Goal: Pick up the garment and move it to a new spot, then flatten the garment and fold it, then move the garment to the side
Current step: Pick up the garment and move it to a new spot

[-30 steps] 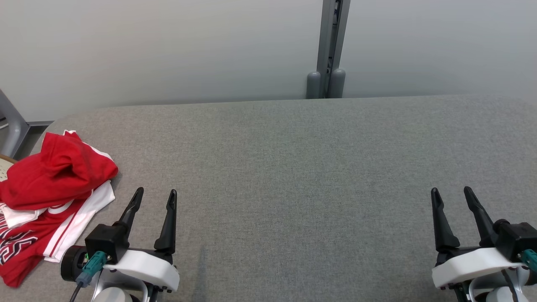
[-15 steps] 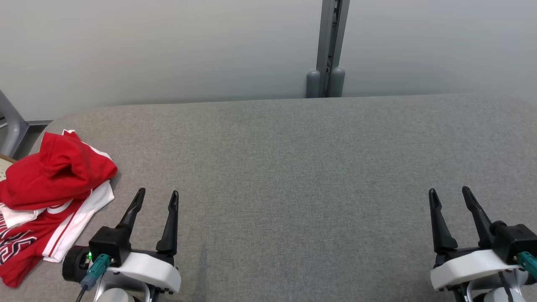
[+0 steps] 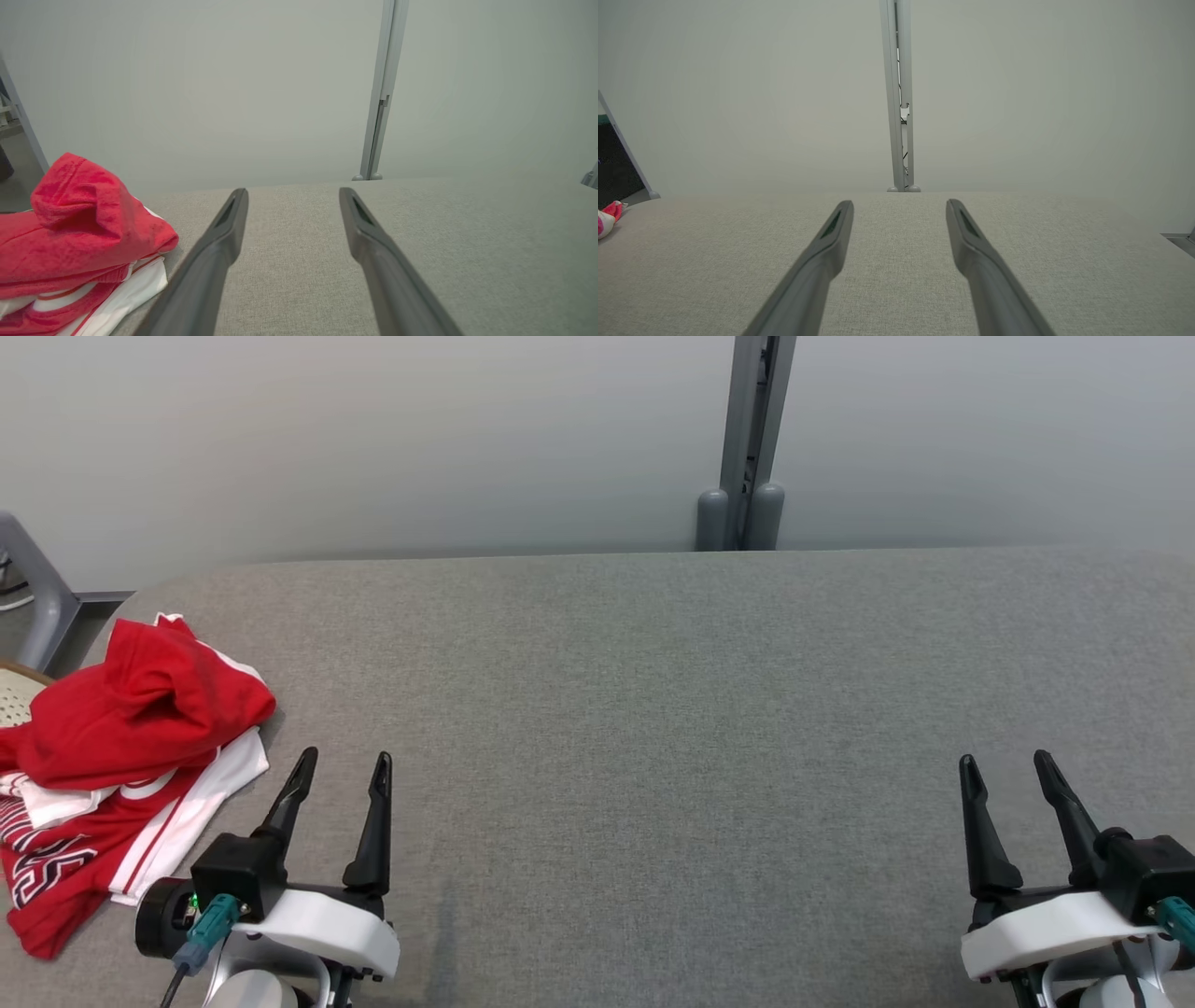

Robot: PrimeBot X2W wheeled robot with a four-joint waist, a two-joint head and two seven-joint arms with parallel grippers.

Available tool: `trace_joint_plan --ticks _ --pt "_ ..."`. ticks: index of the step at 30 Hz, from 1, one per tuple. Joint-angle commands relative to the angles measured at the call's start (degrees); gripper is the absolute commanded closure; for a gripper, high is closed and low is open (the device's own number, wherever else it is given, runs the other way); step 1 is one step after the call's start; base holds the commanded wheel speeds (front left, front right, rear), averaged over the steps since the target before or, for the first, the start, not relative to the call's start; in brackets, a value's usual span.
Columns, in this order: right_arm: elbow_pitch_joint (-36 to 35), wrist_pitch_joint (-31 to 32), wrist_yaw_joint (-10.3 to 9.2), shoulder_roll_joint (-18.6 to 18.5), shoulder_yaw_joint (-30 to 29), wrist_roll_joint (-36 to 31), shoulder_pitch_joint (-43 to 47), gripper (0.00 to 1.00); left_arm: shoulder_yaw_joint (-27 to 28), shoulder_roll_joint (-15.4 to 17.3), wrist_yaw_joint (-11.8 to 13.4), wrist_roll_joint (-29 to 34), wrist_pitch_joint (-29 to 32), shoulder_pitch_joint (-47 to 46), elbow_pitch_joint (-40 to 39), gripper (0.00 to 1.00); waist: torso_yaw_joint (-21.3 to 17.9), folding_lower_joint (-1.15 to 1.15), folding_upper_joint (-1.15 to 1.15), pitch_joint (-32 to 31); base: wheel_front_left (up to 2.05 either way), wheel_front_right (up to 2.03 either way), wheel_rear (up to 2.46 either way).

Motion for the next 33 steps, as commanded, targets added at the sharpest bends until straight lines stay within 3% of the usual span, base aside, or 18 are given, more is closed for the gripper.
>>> trace_joint_plan --ticks 1,8,24,33 --pt "-0.33 -0.31 0.12 -0.24 0.02 0.13 0.34 0.00 0.39 0.19 0.14 -0.20 -0.08 -0.91 0.09 0.00 0.53 0.00 0.00 -0.05 0.00 0.00 0.00" --pt "-1.68 -0.30 0.12 -0.38 0.73 -0.62 -0.17 0.00 1.56 0.05 0.12 -0.37 -0.06 -1.46 0.50 0.00 4.76 0.00 0.00 0.36 0.00 0.00 0.00" --pt "-2.11 -0.30 0.08 -0.22 2.88 -2.98 -0.28 0.00 4.06 -0.36 0.30 -0.53 -0.05 -0.25 1.08 0.00 19.51 0.00 0.00 0.16 0.00 0.00 0.00" --pt "-1.48 -0.30 0.08 -0.09 3.45 -3.51 -1.06 0.00 5.17 -0.62 0.22 -0.56 -0.05 0.32 1.07 0.00 23.78 0.00 0.00 0.29 0.00 0.00 0.00"
